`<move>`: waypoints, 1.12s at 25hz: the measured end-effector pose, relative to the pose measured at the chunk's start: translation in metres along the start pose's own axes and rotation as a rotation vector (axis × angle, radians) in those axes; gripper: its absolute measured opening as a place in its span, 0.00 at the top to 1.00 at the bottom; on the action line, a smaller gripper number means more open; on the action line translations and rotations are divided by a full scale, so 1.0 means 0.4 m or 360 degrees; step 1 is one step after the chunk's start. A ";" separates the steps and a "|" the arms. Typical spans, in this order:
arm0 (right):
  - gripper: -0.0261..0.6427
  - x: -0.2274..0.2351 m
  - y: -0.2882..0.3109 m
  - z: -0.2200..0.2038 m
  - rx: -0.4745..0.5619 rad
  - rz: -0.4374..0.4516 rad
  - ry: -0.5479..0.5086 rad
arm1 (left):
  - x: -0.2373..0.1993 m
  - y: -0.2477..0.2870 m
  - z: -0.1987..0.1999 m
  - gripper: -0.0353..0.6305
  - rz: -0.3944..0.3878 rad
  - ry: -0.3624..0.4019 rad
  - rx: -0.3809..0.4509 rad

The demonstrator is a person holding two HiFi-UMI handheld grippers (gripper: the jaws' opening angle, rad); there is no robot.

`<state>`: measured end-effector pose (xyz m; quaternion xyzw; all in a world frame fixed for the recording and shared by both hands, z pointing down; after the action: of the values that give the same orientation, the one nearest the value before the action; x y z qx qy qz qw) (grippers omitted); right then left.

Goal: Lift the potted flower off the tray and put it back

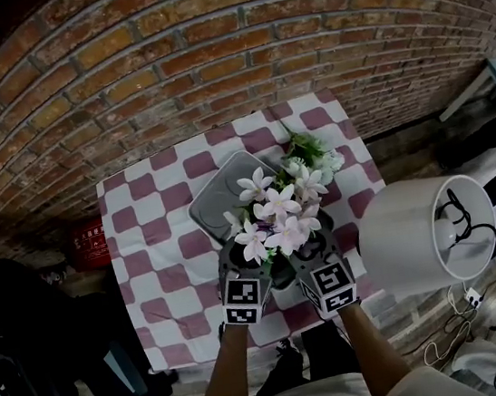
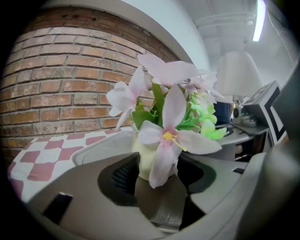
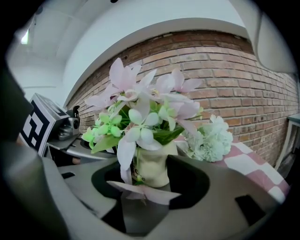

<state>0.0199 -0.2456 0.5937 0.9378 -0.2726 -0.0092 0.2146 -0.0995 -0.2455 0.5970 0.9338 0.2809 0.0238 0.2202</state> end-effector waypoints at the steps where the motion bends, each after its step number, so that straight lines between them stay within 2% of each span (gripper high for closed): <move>1: 0.62 -0.003 -0.002 -0.002 0.0005 0.0002 -0.0002 | 0.001 -0.002 -0.002 0.54 0.0002 0.0002 0.0001; 14: 0.64 -0.063 -0.050 0.056 0.0123 0.0003 -0.0073 | 0.003 -0.081 0.042 0.55 0.0045 0.0027 0.0122; 28: 0.64 -0.201 -0.285 0.185 0.0331 0.0039 -0.0137 | 0.111 -0.336 0.166 0.55 0.0104 0.0117 0.0315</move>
<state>-0.0007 -0.1469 0.4719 0.9504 -0.2924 -0.0185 0.1042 -0.1200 -0.1480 0.4767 0.9582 0.2591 0.0374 0.1156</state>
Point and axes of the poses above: the fingertips, and each gripper's own axes: y forward along the fingers, x to its right, z out of its top, the point moved 6 cm from there along -y, backward along the fingers, and after that the axes turned 3 degrees about -z, right-handed, at the moved point
